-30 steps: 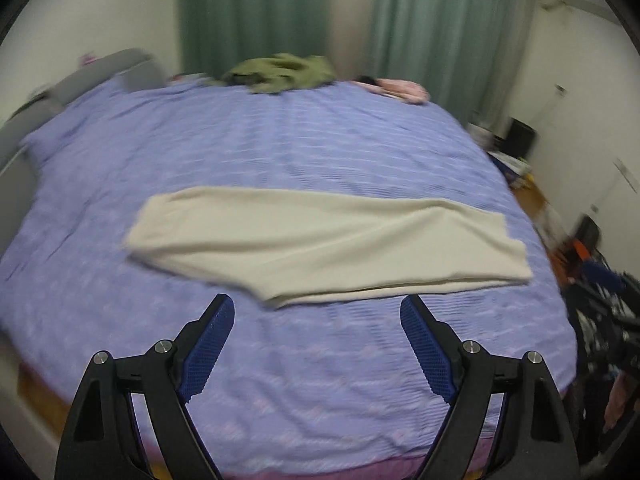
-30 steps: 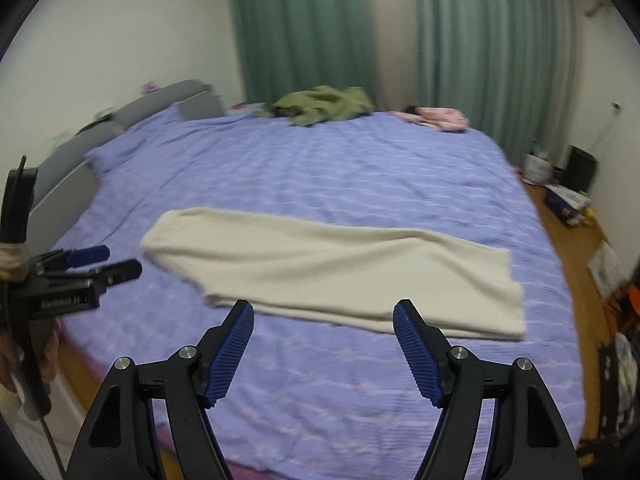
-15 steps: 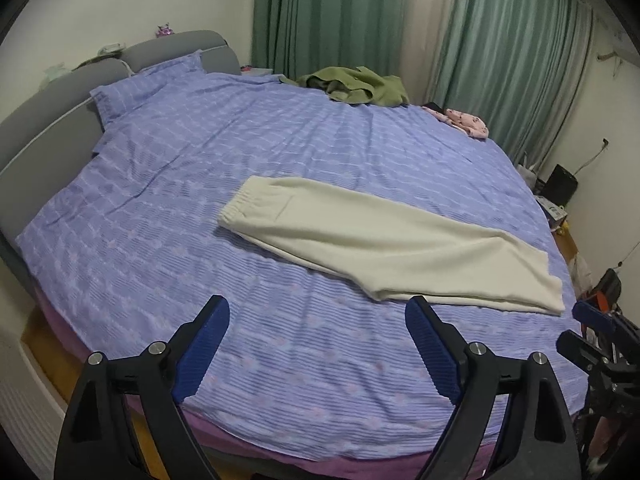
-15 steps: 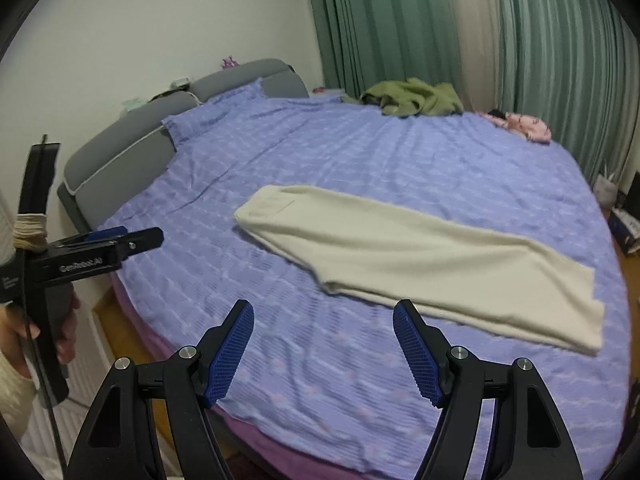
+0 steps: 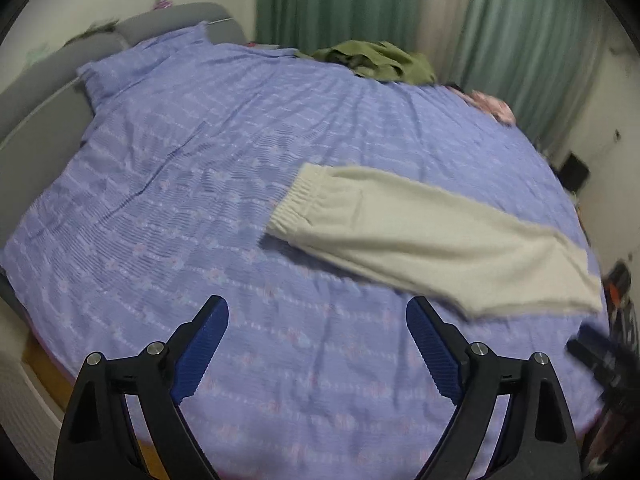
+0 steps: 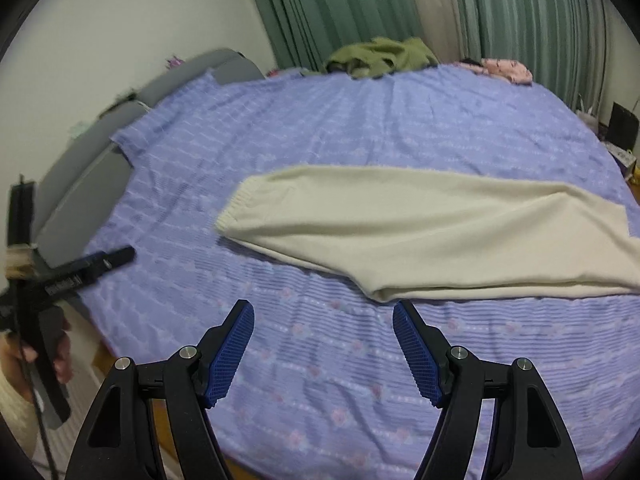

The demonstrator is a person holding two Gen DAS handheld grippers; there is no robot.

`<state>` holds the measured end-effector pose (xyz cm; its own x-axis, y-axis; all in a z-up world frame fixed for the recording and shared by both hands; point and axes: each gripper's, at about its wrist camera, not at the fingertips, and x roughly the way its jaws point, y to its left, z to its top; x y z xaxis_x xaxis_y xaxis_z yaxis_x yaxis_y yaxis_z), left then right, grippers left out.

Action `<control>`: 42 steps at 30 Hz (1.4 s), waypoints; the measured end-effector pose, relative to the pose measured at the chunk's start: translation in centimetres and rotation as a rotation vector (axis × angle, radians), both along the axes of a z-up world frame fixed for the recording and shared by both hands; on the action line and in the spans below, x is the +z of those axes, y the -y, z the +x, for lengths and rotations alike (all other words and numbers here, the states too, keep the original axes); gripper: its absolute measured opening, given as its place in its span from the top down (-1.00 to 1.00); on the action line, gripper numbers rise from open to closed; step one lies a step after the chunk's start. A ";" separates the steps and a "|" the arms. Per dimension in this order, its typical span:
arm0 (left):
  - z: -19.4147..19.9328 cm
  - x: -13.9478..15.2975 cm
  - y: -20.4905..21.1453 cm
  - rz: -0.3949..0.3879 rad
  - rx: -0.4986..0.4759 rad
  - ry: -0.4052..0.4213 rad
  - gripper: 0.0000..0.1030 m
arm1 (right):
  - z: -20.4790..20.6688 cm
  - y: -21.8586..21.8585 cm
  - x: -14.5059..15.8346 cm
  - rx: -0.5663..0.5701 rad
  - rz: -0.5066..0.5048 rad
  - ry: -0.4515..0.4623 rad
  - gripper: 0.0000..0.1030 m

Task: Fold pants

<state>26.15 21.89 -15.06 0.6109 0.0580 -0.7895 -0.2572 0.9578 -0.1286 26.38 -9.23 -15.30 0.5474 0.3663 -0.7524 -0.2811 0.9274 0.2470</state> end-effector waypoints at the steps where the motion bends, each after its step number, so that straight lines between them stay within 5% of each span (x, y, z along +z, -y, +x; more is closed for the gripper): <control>1: 1.0 -1.0 -0.7 -0.017 0.026 0.005 -0.80 | 0.8 -0.4 -1.0 -0.017 -0.018 -0.006 -0.41; 9: 9.2 -8.7 -3.6 -0.028 0.018 -0.014 -0.80 | 6.9 -1.6 -9.8 -0.152 0.001 -0.096 -0.39; 18: 15.2 -17.0 -5.9 -0.179 0.114 -0.067 -0.78 | 9.4 -3.7 -13.8 -0.243 -0.035 -0.114 -0.36; 23: 17.3 -18.1 -6.3 -0.228 0.136 -0.041 -0.74 | 9.5 -5.8 -14.3 -0.213 -0.098 -0.103 -0.36; 29: 18.5 -18.3 -6.4 -0.273 0.197 -0.059 -0.41 | 10.0 -6.1 -14.9 -0.236 -0.116 -0.133 -0.30; 33: 17.3 -18.1 -5.4 -0.294 0.145 -0.061 -0.54 | 9.7 -5.1 -15.0 -0.189 -0.072 -0.140 -0.29; 38: 17.5 -19.3 -4.4 -0.280 0.134 -0.058 -0.55 | 10.2 -4.1 -16.3 -0.133 -0.066 -0.164 -0.13; 42: 18.2 -18.9 -3.0 -0.174 0.121 -0.061 -0.58 | 10.3 -2.7 -17.5 -0.167 -0.031 -0.234 -0.06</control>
<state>44.37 24.93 -33.92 0.5588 -0.0118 -0.8292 -0.3817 0.8841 -0.2697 36.68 -6.49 -32.81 0.4083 0.2604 -0.8749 -0.0622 0.9641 0.2580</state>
